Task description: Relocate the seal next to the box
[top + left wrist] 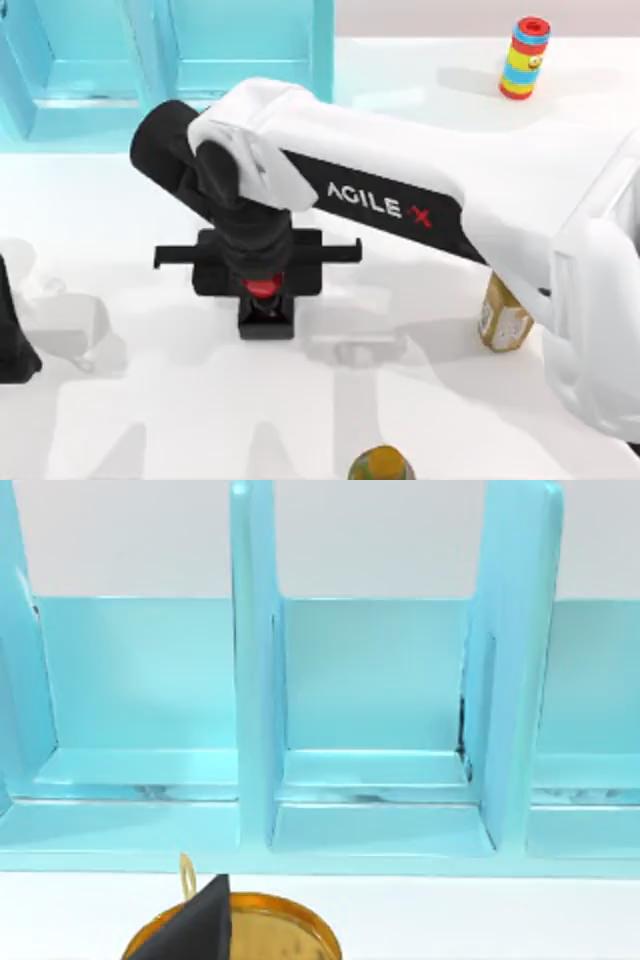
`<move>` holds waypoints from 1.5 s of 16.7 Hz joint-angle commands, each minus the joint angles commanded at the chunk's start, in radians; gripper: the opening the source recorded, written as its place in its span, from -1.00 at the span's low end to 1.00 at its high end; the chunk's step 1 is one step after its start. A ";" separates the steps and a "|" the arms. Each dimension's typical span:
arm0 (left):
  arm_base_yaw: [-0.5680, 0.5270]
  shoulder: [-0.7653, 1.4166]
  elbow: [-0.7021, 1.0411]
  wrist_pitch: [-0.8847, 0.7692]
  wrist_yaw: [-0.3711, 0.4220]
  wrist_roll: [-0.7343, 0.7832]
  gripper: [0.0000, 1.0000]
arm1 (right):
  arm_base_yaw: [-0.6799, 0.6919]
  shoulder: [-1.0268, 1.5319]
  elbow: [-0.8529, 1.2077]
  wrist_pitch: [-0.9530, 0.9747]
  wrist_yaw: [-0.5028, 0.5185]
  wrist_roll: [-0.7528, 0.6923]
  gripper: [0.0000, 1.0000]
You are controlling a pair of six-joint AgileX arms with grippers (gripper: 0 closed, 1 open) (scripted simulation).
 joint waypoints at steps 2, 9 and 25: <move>0.000 0.000 0.000 0.000 0.000 0.000 1.00 | 0.000 0.000 0.000 0.000 0.000 0.000 -1.00; 0.000 0.000 0.000 0.000 0.000 0.000 1.00 | 0.003 0.002 0.092 -0.086 -0.001 0.002 -1.00; 0.000 0.000 0.000 0.000 0.000 0.000 1.00 | -0.204 -0.208 -0.002 -0.165 -0.039 -0.201 -1.00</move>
